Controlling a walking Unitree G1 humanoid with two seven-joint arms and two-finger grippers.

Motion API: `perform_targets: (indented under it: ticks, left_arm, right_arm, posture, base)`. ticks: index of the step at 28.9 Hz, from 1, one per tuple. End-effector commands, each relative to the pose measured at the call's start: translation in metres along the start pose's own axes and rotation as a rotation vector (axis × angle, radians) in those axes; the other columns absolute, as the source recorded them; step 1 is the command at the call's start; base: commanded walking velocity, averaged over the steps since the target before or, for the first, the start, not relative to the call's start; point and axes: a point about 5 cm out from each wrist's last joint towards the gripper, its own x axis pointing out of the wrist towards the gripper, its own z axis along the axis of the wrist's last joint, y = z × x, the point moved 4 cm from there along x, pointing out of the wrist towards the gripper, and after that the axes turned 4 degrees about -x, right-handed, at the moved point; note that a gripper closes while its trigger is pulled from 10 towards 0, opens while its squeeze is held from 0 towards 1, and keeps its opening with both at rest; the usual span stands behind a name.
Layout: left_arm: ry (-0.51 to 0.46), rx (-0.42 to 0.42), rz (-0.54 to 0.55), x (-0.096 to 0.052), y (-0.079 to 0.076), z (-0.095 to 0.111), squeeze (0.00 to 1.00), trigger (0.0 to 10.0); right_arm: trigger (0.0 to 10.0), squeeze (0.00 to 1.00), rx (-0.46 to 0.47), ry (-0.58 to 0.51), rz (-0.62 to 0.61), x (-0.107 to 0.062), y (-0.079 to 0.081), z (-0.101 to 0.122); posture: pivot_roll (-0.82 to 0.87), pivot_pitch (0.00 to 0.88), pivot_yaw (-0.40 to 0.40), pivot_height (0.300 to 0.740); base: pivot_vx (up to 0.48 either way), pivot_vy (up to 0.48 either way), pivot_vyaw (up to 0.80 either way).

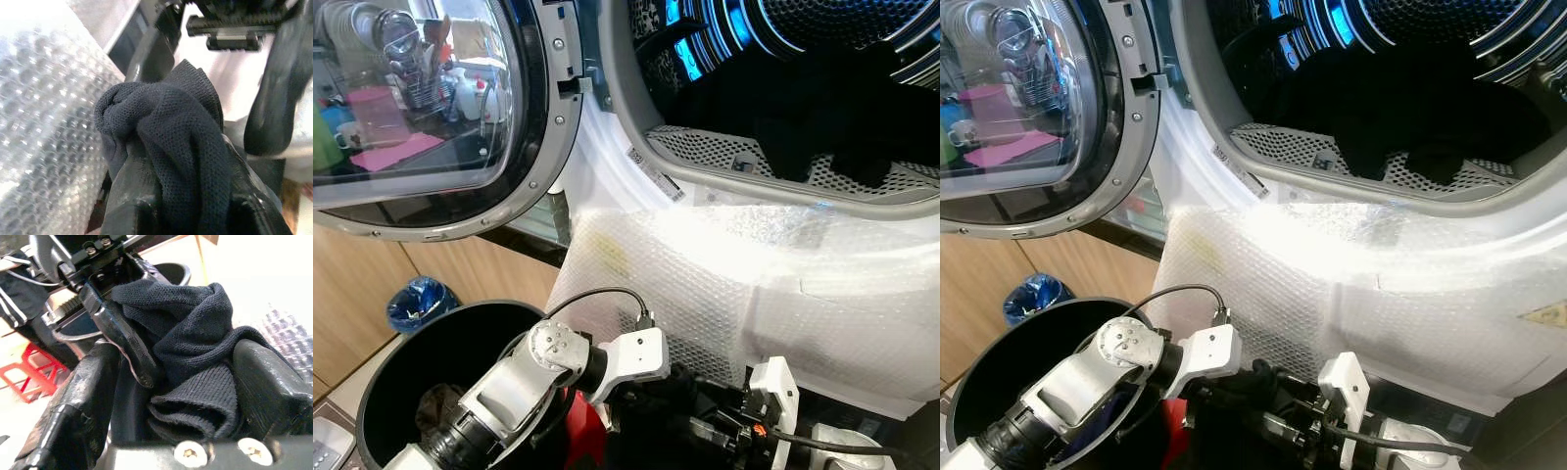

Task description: Clothes washing

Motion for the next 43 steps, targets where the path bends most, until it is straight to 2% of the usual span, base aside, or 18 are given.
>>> perform_targets:
  ticks: [1,4,7,10,12,13,15,18,19,22,23,27,29,31,33,35,36,43]
  left_arm:
    - [-0.146,0.068,0.047,-0.002,0.010,0.039,0.00,0.0]
    - [-0.168,0.068,0.052,-0.002,0.010,0.043,0.00,0.0]
    - [-0.199,0.043,0.033,0.001,0.005,0.048,0.00,0.0]
    - [-0.179,0.037,-0.004,0.000,-0.001,0.045,0.00,0.0]
    - [-0.113,0.040,-0.036,-0.005,-0.006,0.032,0.00,0.0]
    - [-0.078,0.033,-0.037,-0.010,-0.005,0.024,0.00,0.0]
    - [-0.059,0.028,-0.036,-0.013,-0.005,0.019,0.00,0.0]
    - [0.021,0.018,-0.018,-0.028,-0.002,0.002,0.00,0.0]
    - [0.059,0.015,-0.013,-0.037,-0.001,-0.005,0.00,0.0]
    - [0.132,0.000,-0.026,-0.052,-0.004,-0.018,0.00,0.0]
    - [0.187,0.000,-0.039,-0.060,-0.007,-0.027,0.00,0.0]
    - [0.259,-0.001,-0.054,-0.070,-0.011,-0.041,0.00,0.0]
    - [0.273,-0.004,-0.058,-0.071,-0.011,-0.044,0.00,0.0]
    - [0.288,0.019,-0.057,-0.066,-0.011,-0.047,0.00,0.0]
    - [0.229,0.038,-0.042,-0.051,-0.009,-0.039,0.00,0.0]
    - [0.210,0.040,-0.037,-0.048,-0.008,-0.036,0.00,0.0]
    - [0.159,0.050,-0.027,-0.039,-0.006,-0.026,0.00,0.0]
    - [0.093,0.106,-0.043,-0.023,-0.006,-0.007,0.00,0.0]
  right_arm:
    - [10.0,0.00,0.049,0.034,0.072,0.015,0.016,-0.015]
    - [10.0,0.00,0.059,0.025,0.024,0.017,0.010,-0.017]
    - [10.0,0.00,0.100,-0.014,-0.118,0.019,-0.010,-0.019]
    - [10.0,0.00,0.117,-0.041,-0.162,0.015,-0.018,-0.019]
    - [10.0,0.00,0.098,-0.066,-0.167,0.003,-0.021,-0.014]
    - [10.0,0.00,0.082,-0.089,-0.138,-0.009,-0.019,-0.008]
    - [10.0,0.00,0.078,-0.096,-0.117,-0.016,-0.018,-0.005]
    - [10.0,0.00,0.030,-0.068,-0.053,-0.037,-0.011,-0.003]
    - [10.0,0.00,0.004,-0.046,-0.056,-0.047,-0.012,-0.005]
    - [10.0,0.00,-0.034,0.004,-0.071,-0.064,-0.015,-0.010]
    - [10.0,0.00,-0.047,0.024,-0.081,-0.072,-0.017,-0.012]
    - [10.0,0.00,-0.055,0.028,-0.096,-0.080,-0.021,-0.009]
    - [10.0,0.00,-0.055,0.025,-0.097,-0.081,-0.022,-0.007]
    - [10.0,0.00,-0.047,0.007,-0.065,-0.074,-0.017,-0.004]
    - [10.0,0.00,-0.039,0.011,-0.006,-0.061,-0.007,-0.006]
    - [10.0,0.00,-0.035,0.011,0.008,-0.057,-0.004,-0.007]
    - [10.0,0.00,-0.031,0.015,0.037,-0.050,0.001,-0.010]
    - [10.0,0.00,0.008,-0.016,0.097,-0.034,0.014,-0.012]
  posture:
    - [-0.07,0.017,0.089,0.740]
    - [-0.07,0.012,0.089,0.740]
    - [-0.07,0.006,0.089,0.740]
    - [-0.07,0.005,0.089,0.740]
    - [-0.07,0.005,0.092,0.740]
    - [-0.07,0.005,0.093,0.740]
    - [-0.08,0.005,0.094,0.740]
    - [-0.08,0.007,0.096,0.740]
    - [-0.08,0.009,0.094,0.740]
    - [-0.08,0.015,0.095,0.740]
    - [-0.08,0.017,0.096,0.740]
    - [-0.08,0.020,0.098,0.740]
    - [-0.08,0.020,0.098,0.740]
    - [-0.08,0.022,0.099,0.740]
    - [-0.08,0.023,0.097,0.740]
    - [-0.08,0.025,0.096,0.740]
    - [-0.08,0.026,0.096,0.740]
    - [-0.08,0.028,0.095,0.740]
  base:
    - [0.000,0.000,0.00]
    - [0.000,0.000,0.00]
    - [0.000,0.000,0.00]
    - [0.000,0.000,0.00]
    - [0.000,0.000,0.00]
    - [0.000,0.000,0.00]
    - [0.000,0.000,0.00]
    - [0.000,0.000,0.00]
    - [0.000,0.000,0.00]
    - [0.000,0.000,0.00]
    - [0.000,0.000,0.00]
    - [0.000,0.000,0.00]
    - [0.000,0.000,0.00]
    - [0.000,0.000,0.00]
    - [0.000,0.000,0.00]
    - [0.000,0.000,0.00]
    - [0.000,0.000,0.00]
    - [0.000,0.000,0.00]
